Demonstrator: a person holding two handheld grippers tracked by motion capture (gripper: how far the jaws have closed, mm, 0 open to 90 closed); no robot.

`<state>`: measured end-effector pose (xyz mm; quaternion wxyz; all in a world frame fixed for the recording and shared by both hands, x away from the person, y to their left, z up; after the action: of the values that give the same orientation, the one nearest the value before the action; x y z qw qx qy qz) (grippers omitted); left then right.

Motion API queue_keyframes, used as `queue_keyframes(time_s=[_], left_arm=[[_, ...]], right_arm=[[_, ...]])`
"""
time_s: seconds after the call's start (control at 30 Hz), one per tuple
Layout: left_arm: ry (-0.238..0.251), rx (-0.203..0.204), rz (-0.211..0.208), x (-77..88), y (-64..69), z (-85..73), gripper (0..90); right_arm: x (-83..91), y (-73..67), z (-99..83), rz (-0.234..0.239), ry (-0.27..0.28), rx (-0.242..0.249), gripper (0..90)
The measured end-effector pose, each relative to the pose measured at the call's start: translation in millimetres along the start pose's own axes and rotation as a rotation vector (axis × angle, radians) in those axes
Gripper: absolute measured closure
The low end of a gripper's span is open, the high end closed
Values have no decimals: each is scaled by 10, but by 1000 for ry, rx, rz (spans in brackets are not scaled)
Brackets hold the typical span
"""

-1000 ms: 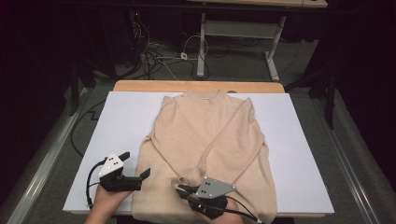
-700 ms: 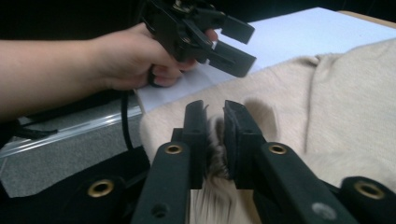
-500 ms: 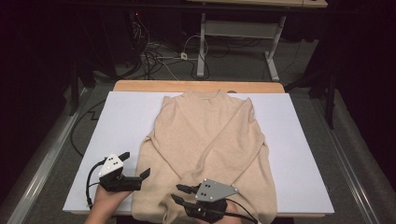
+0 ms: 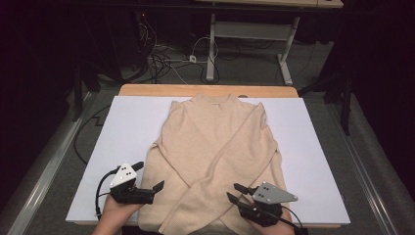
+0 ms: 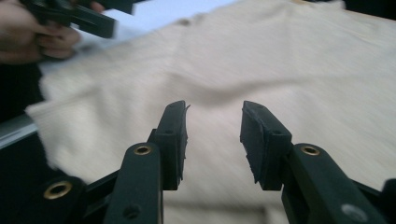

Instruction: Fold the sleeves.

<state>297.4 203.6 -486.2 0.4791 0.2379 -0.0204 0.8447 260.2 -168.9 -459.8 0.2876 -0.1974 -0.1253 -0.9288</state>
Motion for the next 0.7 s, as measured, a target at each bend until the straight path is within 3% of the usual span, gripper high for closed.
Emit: queue_keyframes(time_s=[0.07, 0.17, 0.23, 0.33, 0.47, 0.5, 0.6, 0.7], left_arm=[[0, -20, -27, -35, 84, 27, 124], [-10, -42, -103, -119, 227, 63, 297], [-66, -64, -134, -226, 342, 91, 384], [-161, -84, -161, -418, 498, 109, 483], [-232, -129, -258, -563, 623, 102, 614], [-244, -135, -265, -582, 640, 95, 632], [-293, -159, -247, -631, 665, 62, 795], [-282, -148, -234, -596, 649, 64, 871]], right_arm=[[61, 117, -63, -25, -1, -17, 621], [130, 245, -155, -50, 8, -62, 621], [152, 297, -217, -56, 13, -83, 621], [166, 326, -279, -63, -2, -72, 621], [188, 353, -306, -71, -4, -65, 622], [194, 356, -306, -74, -2, -64, 622], [209, 368, -308, -78, 0, -65, 622], [205, 371, -317, -79, -3, -66, 623]])
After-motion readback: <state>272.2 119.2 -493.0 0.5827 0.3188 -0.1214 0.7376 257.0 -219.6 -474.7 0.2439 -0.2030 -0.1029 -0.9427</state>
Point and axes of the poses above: each handheld gripper's, and its own axes: x roughly backward along the jaws, z roughly out of its top, y roughly to its right, the point moved 2 cm from there along -x, roughly forward along the jaws, and after that the axes turned 15 degrees about -z, right-handed, at the moved point
